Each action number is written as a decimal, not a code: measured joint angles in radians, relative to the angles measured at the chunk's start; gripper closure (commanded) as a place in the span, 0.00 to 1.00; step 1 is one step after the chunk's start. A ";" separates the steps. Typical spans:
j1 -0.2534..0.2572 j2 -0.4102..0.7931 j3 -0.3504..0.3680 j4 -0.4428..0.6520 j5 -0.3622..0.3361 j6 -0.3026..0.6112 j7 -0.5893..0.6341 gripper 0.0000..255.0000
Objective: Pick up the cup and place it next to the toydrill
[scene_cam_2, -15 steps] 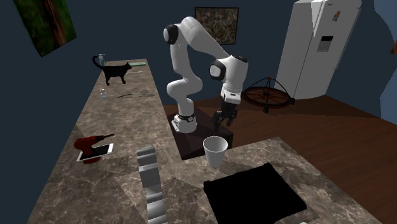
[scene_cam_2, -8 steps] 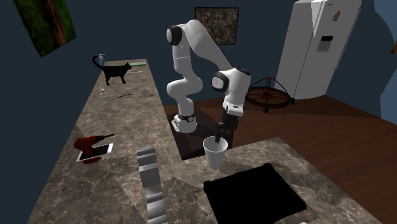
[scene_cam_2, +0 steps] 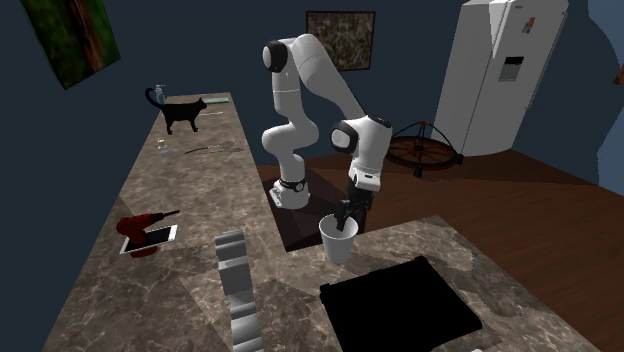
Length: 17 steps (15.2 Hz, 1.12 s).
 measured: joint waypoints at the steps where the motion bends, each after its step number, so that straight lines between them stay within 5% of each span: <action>1: 0.000 0.000 0.000 0.000 0.000 0.000 0.000 0.00; 2: 0.000 0.000 0.000 0.000 0.000 0.000 0.000 0.00; 3: 0.000 0.000 0.000 0.000 0.000 0.000 0.000 1.00; 17: 0.003 -0.024 0.001 0.017 0.011 -0.039 -0.013 1.00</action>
